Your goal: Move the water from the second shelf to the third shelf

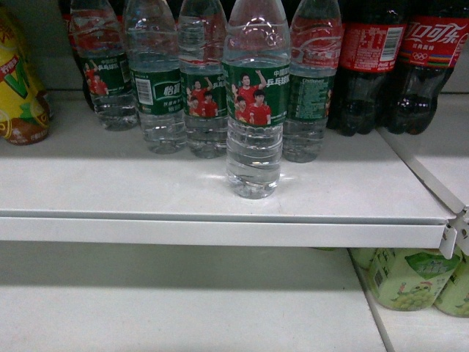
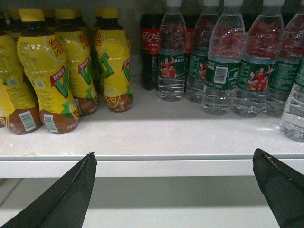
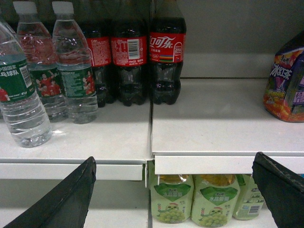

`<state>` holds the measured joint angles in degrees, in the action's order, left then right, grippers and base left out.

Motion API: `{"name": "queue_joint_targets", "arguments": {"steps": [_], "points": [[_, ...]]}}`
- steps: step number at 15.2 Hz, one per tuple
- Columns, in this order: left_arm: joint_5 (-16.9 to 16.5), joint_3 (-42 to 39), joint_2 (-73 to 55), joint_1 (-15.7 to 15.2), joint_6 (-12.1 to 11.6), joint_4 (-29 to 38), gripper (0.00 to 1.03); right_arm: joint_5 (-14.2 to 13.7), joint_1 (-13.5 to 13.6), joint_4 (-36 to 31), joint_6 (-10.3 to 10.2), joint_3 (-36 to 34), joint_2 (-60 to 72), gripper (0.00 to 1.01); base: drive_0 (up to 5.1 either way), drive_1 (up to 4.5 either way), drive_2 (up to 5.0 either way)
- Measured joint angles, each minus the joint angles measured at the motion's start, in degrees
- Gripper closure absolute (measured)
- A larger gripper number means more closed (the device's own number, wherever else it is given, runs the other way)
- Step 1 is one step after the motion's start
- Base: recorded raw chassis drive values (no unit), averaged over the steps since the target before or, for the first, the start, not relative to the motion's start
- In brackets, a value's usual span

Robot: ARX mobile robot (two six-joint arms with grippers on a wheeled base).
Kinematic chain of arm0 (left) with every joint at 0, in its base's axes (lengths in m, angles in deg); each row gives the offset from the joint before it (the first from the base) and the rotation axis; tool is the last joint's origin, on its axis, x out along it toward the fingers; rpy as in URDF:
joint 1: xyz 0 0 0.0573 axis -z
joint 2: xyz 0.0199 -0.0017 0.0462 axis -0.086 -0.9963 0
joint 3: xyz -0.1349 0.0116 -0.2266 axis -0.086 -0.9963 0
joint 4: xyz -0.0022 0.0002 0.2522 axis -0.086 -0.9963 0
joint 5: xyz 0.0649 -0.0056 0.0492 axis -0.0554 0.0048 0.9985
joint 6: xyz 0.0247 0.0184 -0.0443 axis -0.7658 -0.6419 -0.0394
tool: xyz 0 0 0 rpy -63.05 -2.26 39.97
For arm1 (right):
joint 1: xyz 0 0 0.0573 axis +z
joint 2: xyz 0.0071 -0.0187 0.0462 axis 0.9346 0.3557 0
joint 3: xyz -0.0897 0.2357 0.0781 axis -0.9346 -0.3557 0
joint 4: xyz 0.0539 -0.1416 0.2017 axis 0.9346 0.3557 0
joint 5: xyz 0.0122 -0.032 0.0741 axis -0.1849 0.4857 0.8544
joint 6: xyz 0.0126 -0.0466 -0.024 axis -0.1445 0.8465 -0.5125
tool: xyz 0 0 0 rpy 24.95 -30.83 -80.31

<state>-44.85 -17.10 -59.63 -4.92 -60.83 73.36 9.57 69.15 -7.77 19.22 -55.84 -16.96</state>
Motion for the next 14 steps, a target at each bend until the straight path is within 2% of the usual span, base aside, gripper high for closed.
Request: {"name": "queue_joint_targets", "arguments": {"steps": [14], "points": [[0.0,0.0,0.0,0.0,0.0,0.0,0.05,0.0,0.0,0.0,0.0,0.0,0.0,0.03,0.0,0.00,0.0]]}}
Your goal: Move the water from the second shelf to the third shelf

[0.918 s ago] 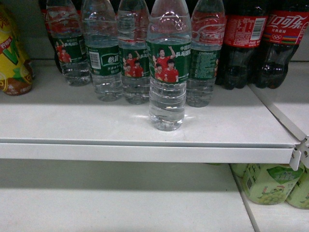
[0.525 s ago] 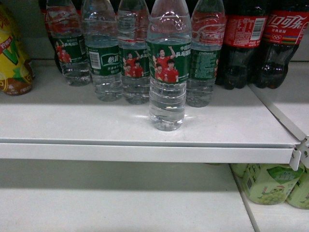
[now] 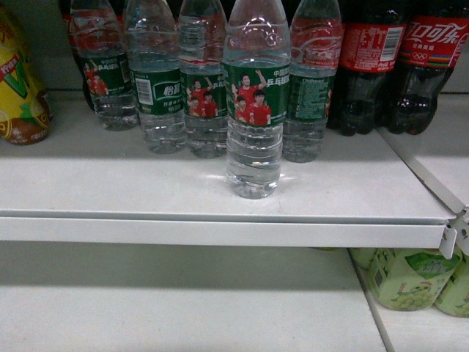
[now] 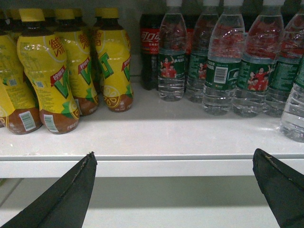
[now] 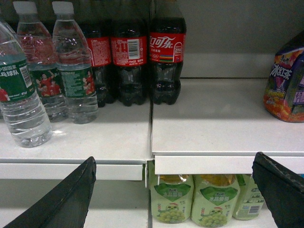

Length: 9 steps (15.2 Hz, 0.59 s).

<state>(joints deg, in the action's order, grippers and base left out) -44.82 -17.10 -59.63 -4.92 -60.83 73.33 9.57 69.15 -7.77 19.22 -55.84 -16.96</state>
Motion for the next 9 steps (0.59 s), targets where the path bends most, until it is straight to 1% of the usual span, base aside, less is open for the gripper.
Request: {"name": "queue_joint_targets", "arguments": {"steps": [9], "points": [[0.0,0.0,0.0,0.0,0.0,0.0,0.05,0.0,0.0,0.0,0.0,0.0,0.0,0.03,0.0,0.00,0.0]]}}
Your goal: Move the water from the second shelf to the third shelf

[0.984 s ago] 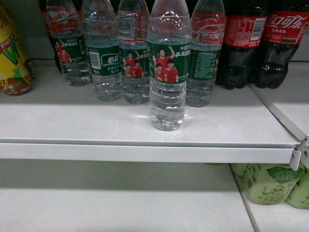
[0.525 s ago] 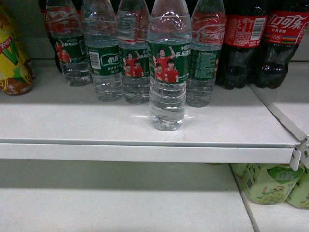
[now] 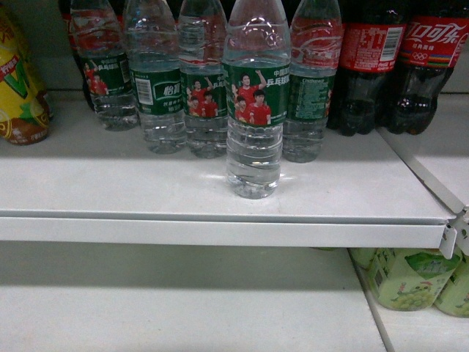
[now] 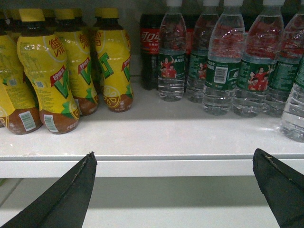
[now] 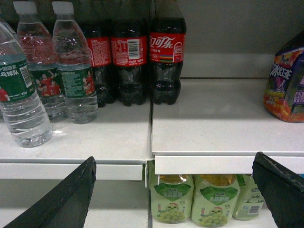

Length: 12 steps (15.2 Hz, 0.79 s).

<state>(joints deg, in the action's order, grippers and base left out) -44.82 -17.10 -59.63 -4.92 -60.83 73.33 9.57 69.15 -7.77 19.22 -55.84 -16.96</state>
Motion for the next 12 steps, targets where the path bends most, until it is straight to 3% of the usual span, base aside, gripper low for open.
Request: {"name": "queue_joint_targets", "arguments": {"steps": [7,8,9,10,12], "points": [[0.0,0.0,0.0,0.0,0.0,0.0,0.05,-0.2,0.0,0.7,-0.2,0.1,0.1,0.03,0.0,0.00,0.0],[0.0,0.0,0.0,0.0,0.0,0.0,0.05,3.7,-6.1,-8.6,-1.2,8.9,20.0,0.03,0.0,0.00,0.0],[0.0,0.0,0.0,0.0,0.0,0.0,0.05,5.0,-6.7,-16.2,-0.9,16.4,30.7,0.03,0.0,0.00,0.0],[0.0,0.0,0.0,0.0,0.0,0.0,0.05,5.0,-6.3,-17.8,-0.9,20.1,36.6,0.03,0.0,0.00,0.0],[0.0,0.0,0.0,0.0,0.0,0.0,0.05,2.9,-1.4,-19.6,-0.8,23.3,43.9,0.03,0.0,0.00,0.0]]}}
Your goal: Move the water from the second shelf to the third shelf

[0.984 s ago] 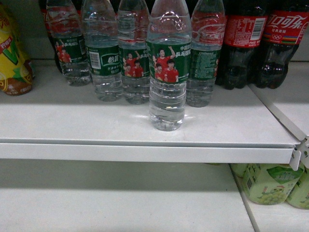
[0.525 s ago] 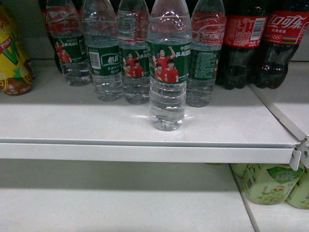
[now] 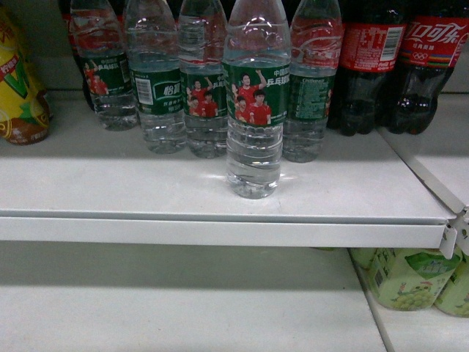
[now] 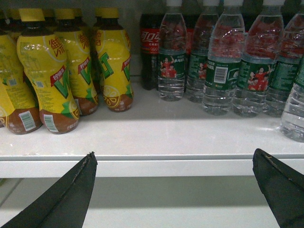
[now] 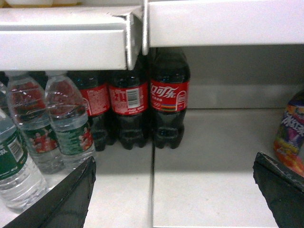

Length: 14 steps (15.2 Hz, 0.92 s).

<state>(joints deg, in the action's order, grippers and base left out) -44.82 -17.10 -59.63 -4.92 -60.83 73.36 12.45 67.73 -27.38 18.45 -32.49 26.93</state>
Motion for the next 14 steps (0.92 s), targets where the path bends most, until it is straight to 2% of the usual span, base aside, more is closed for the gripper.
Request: {"name": "queue_joint_targets", "arguments": {"steps": [1,5,7,11,14], "points": [[0.0,0.0,0.0,0.0,0.0,0.0,0.05,-0.9,2.3,-0.6,0.2,0.0,1.3,0.03,0.0,0.00,0.0],[0.0,0.0,0.0,0.0,0.0,0.0,0.05,-9.0,18.4,-11.4,0.3,-1.4,15.4,0.03,0.0,0.00,0.0],[0.0,0.0,0.0,0.0,0.0,0.0,0.05,-11.0,25.3,-17.9,-0.2,0.0,26.3,0.03,0.0,0.00,0.0],[0.0,0.0,0.0,0.0,0.0,0.0,0.05,-11.9,27.9,-19.8,-2.8,6.4,36.8,0.03,0.0,0.00,0.0],[0.0,0.0,0.0,0.0,0.0,0.0,0.05,-10.0,30.1,-17.2,-5.2,11.2,41.1,0.03,0.0,0.00,0.0]]}}
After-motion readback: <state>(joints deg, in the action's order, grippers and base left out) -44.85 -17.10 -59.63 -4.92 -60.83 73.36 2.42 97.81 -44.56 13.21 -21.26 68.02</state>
